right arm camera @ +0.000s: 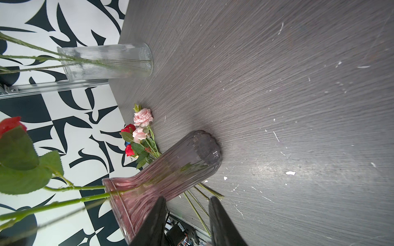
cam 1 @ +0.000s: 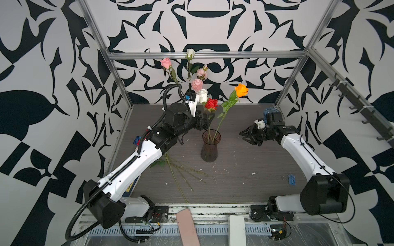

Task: Arrange the flowers into the vase
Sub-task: 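Lower the white rose stem into the mauve vase and open the left gripper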

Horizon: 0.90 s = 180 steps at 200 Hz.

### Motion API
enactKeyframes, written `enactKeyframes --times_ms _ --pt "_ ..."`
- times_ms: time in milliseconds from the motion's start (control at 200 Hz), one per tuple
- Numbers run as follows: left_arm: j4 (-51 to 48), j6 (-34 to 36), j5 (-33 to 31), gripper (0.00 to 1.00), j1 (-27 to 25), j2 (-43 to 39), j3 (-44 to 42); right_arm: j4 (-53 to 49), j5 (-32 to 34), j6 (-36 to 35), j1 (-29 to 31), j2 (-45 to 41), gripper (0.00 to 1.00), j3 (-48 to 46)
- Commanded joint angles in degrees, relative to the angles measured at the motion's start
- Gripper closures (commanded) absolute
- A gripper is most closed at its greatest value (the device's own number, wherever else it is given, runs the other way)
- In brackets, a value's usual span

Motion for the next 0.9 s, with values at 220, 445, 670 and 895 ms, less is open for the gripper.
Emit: enactKeyframes --times_ms 220,445,670,895 --pt "-2.23 -11.4 -11.22 0.16 0.22 -13.32 -18.06 10.3 -2.96 3.42 9.7 -4.09 0.6 -0.18" --pt "-2.68 -16.45 -10.59 0.16 0.19 -13.19 -21.15 10.11 -2.44 5.82 16.58 -3.55 0.6 2.27" --pt "0.1 -19.06 -10.11 0.16 0.2 -11.15 -21.96 9.34 -0.91 7.21 17.97 -1.98 0.6 2.92" --pt "0.97 -19.07 -9.87 0.16 0.21 -9.84 -21.18 6.57 0.94 6.37 18.53 0.62 0.62 5.15"
